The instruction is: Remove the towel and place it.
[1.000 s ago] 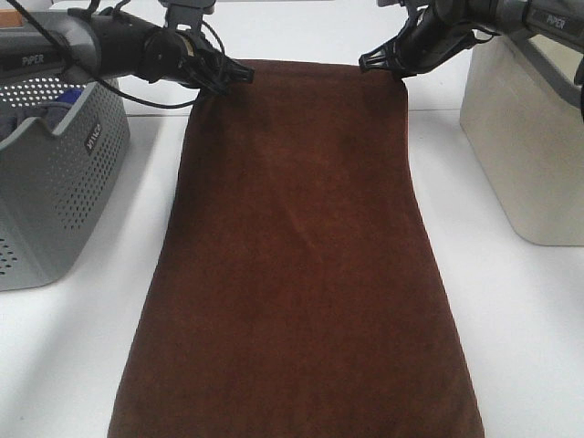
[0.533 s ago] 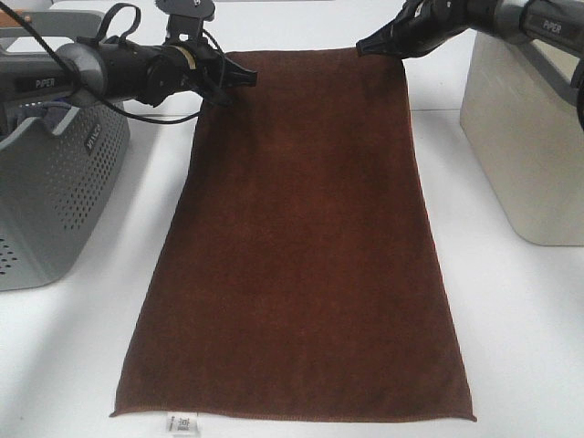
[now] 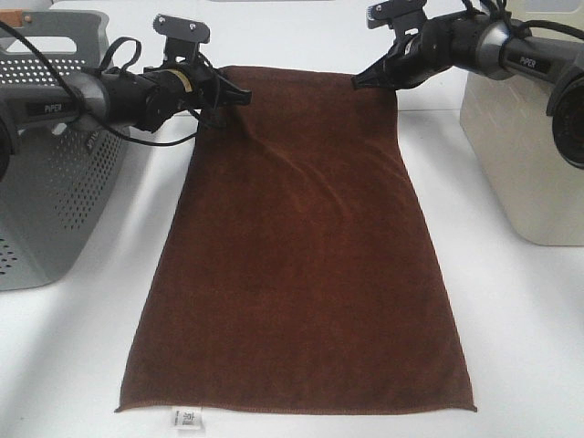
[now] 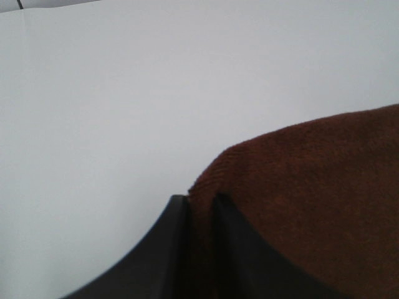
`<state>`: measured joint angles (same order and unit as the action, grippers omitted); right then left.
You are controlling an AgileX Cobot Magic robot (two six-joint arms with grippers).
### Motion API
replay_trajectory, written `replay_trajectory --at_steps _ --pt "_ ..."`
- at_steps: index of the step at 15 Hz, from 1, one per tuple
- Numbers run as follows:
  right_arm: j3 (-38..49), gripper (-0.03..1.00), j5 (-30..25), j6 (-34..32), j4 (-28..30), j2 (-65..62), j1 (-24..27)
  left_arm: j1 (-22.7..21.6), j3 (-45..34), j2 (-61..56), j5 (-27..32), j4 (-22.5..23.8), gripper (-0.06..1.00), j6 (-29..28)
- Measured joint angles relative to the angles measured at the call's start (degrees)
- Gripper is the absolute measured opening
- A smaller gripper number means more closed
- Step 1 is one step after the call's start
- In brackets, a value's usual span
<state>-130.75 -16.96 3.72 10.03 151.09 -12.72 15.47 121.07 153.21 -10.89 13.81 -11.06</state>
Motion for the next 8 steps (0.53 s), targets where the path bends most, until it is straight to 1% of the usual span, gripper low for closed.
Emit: replay_trajectory --at_steps 1,2,3,4,5,6,8 --pt "0.0 0.23 0.97 -0.46 0.0 0.0 0.0 0.0 0.0 0.17 -0.63 0.0 0.28 0.92" --pt "0.0 0.23 0.97 -0.46 0.0 0.0 0.0 0.0 0.0 0.17 -0.63 0.0 0.28 0.92" --pt "0.0 0.32 1.95 -1.03 0.0 0.0 0.0 0.0 0.0 0.17 -1.55 0.0 0.4 1.2" --pt "0.0 0.4 2.06 -1.32 0.0 0.0 0.0 -0.06 0.0 0.17 -3.15 0.0 0.5 1.32" --pt "0.0 0.48 1.95 -1.43 0.0 0.0 0.0 -0.06 0.0 -0.06 -4.98 0.0 0.57 1.49" --pt "0.0 0.53 1.43 -1.43 0.0 0.0 0.0 0.0 0.0 -0.4 -5.33 0.0 0.62 1.49" --pt "0.06 0.54 -1.78 -1.43 -2.18 -0.86 0.0 0.17 0.0 -1.89 -5.33 0.0 0.62 1.49"
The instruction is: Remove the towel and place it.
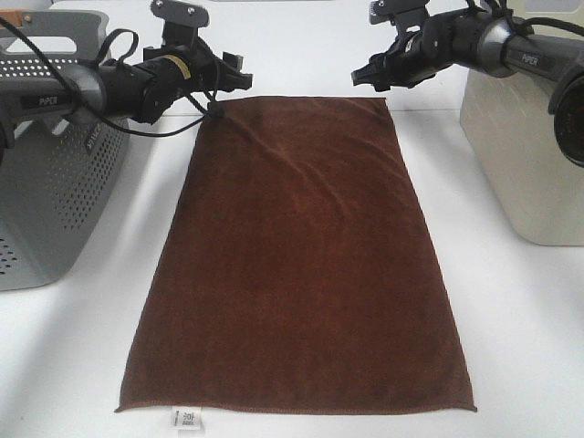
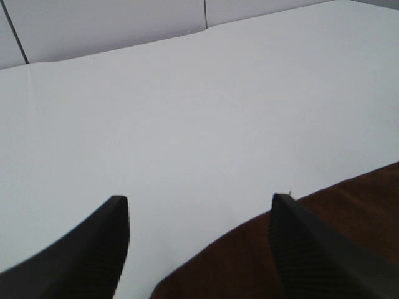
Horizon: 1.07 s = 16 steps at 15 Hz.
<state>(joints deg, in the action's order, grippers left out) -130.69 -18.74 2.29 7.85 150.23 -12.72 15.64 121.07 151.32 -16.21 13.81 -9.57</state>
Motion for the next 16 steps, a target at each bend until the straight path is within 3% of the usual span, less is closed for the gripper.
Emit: replay_trajectory --at_steps 4,7,13,16 --pt "0.0 0.54 -9.68 -0.06 -8.25 -6.76 0.0 2.81 0.0 -6.65 10.71 0.06 0.63 0.0" --pt "0.0 0.54 -20.05 -0.06 -9.34 -11.23 -0.17 3.84 0.0 -12.15 24.41 -0.17 0.63 0.0" --pt "0.0 0.54 -40.97 -0.06 -12.72 -22.4 -2.06 5.1 0.0 -23.2 58.67 -4.47 0.62 0.74" --pt "0.0 0.54 -48.99 -0.06 -12.72 -26.47 -2.06 5.1 0.0 -27.5 68.93 -4.53 0.62 2.58"
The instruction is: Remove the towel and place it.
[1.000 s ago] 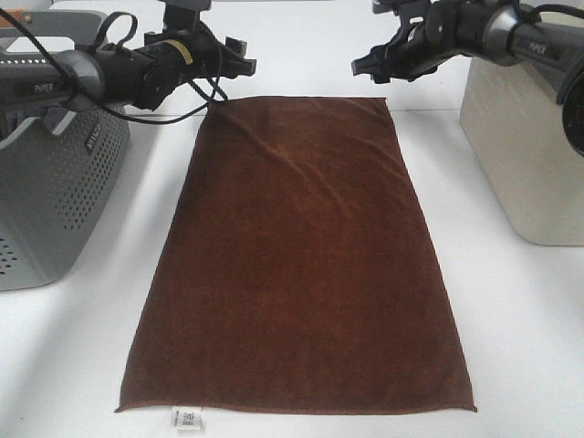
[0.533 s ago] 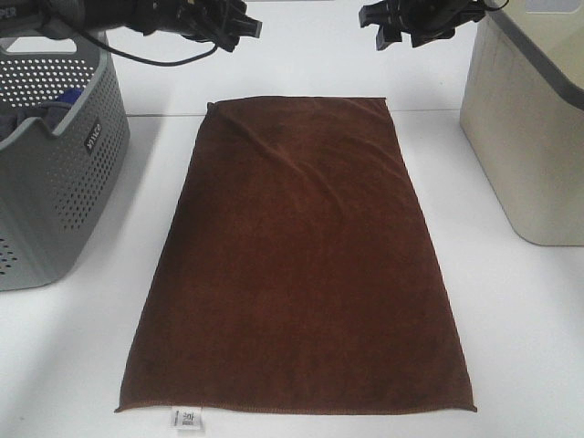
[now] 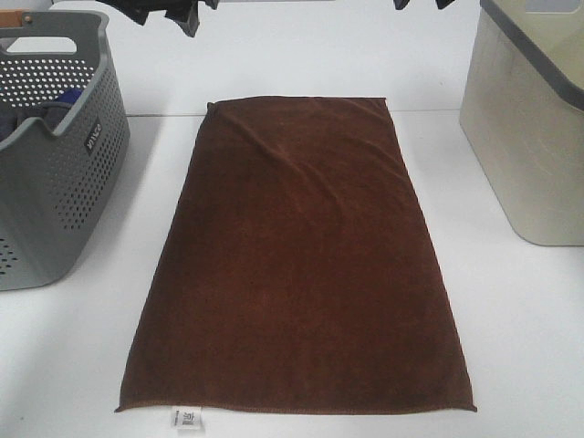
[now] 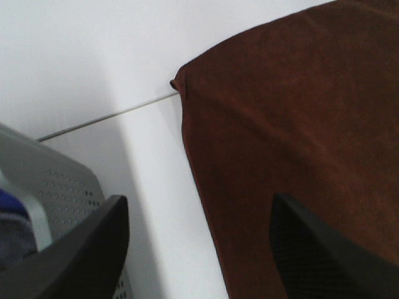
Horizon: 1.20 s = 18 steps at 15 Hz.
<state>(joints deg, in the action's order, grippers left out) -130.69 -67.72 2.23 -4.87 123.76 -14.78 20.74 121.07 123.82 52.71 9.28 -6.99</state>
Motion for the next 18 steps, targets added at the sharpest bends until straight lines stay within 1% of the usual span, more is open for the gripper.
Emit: replay_trajectory --at_steps 1,4,5,6,8,10,12,14,18 --pt "0.0 0.54 -1.38 0.0 0.23 -1.2 0.0 0.0 0.0 -1.66 3.09 0.0 0.62 0.06" --pt "4.76 0.54 -1.6 -0.46 1.38 -5.67 0.0 0.0 0.0 -6.7 14.44 -0.97 0.62 -1.32" --pt "7.33 0.54 -1.6 -0.46 1.83 -7.73 0.0 0.0 0.0 -7.85 16.27 -0.97 0.62 -1.72" --pt "10.77 0.54 -1.72 -0.46 2.41 -10.49 0.0 0.0 0.0 -9.11 16.5 -0.97 0.62 -1.72" --pt "18.45 0.54 -1.95 -0.46 4.01 -16.33 0.0 0.0 -2.75 -13.01 16.56 -0.92 0.62 -1.6" --pt "26.47 0.54 -2.01 -0.46 4.87 -22.29 0.0 0.0 -9.68 -19.6 16.5 1.09 0.62 -1.55" --pt "34.61 0.54 -2.01 -0.63 4.87 -28.07 0.0 0.0 -20.45 -27.56 16.5 2.98 0.62 -1.72" --pt "42.69 0.54 -1.95 -1.72 4.87 -34.15 0.0 0.0 -32.2 -35.47 16.79 3.38 0.62 -2.12" --pt "60.39 0.54 -2.01 -4.53 4.87 -42.97 0.0 0.0 -55.0 -52.14 16.33 3.38 0.62 -5.16"
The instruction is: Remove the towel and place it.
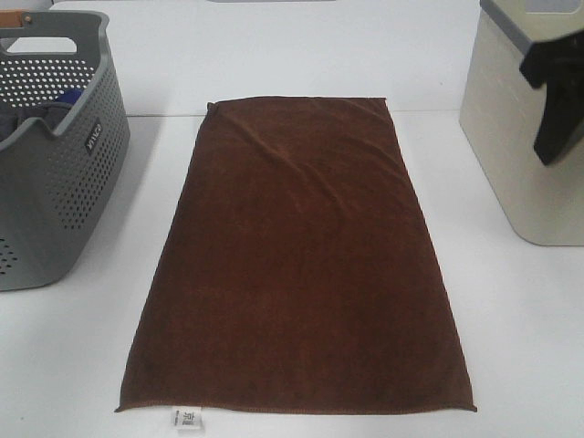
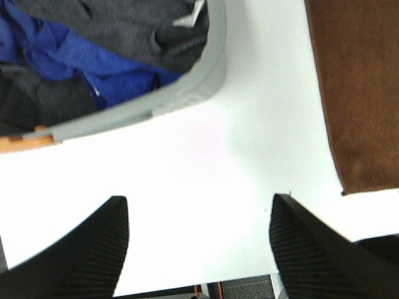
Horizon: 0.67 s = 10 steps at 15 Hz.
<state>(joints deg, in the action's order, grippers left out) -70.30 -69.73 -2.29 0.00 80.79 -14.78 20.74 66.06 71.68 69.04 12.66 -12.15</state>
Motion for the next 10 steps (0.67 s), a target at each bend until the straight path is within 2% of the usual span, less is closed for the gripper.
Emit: replay_trajectory --at_steps 2,5,8,10 --pt "11.57 0.54 -0.06 -0.06 0.0 -5.33 0.0 0.0 -15.58 -11.46 -5.73 -0.92 0.62 -2.58" --pt "22.35 0.54 2.29 -0.11 0.0 -11.46 0.0 0.0 -28.82 -25.44 -12.09 -2.01 0.62 -2.75" --pt "28.02 0.54 5.21 -0.11 0.0 -17.19 0.0 0.0 -34.43 -35.81 -12.43 -2.69 0.62 -0.92" --pt "31.28 0.54 6.42 0.11 0.0 -23.32 0.0 0.0 -35.64 -43.72 -12.61 -5.96 0.62 3.95"
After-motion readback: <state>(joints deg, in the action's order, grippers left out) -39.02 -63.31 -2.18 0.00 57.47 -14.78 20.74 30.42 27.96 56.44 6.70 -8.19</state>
